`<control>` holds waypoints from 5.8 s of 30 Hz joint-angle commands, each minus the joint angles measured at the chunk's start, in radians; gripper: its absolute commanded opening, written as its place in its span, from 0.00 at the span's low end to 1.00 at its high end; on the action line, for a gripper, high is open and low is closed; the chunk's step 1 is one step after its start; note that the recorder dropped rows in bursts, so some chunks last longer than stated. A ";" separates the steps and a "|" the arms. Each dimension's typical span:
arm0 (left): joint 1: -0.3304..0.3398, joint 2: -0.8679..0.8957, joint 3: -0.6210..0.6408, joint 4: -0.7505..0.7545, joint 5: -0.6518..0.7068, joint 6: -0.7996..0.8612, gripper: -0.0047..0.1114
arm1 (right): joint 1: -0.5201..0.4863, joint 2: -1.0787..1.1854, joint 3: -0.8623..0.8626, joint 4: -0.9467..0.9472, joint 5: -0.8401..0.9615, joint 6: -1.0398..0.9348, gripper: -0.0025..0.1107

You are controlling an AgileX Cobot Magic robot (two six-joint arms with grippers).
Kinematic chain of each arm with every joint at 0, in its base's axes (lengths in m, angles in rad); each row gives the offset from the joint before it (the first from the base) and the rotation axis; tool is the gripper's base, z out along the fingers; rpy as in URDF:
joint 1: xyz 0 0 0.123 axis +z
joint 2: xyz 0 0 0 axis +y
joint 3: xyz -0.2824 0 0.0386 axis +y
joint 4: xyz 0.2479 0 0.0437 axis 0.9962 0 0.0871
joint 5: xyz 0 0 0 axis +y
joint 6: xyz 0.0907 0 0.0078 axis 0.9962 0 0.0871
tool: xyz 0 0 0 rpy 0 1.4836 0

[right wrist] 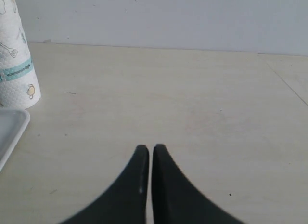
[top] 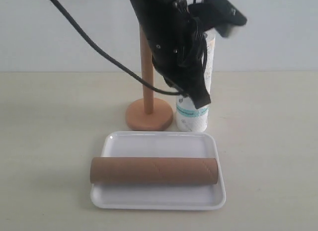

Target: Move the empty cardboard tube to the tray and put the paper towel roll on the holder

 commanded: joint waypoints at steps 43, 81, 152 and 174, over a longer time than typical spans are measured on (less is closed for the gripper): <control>0.714 -1.839 1.888 0.014 -0.976 -0.554 0.08 | -0.003 -0.004 0.000 -0.002 -0.010 0.004 0.04; 0.761 -1.947 1.888 0.023 -0.855 -0.431 0.08 | -0.003 -0.004 0.000 -0.002 -0.010 0.004 0.04; 0.761 -1.947 1.888 0.023 -0.855 -0.431 0.08 | -0.003 1.345 -0.392 -0.039 -0.965 0.113 0.04; 0.761 -1.947 1.888 0.023 -0.855 -0.431 0.08 | -0.001 1.825 -0.632 -0.803 -1.552 0.411 0.84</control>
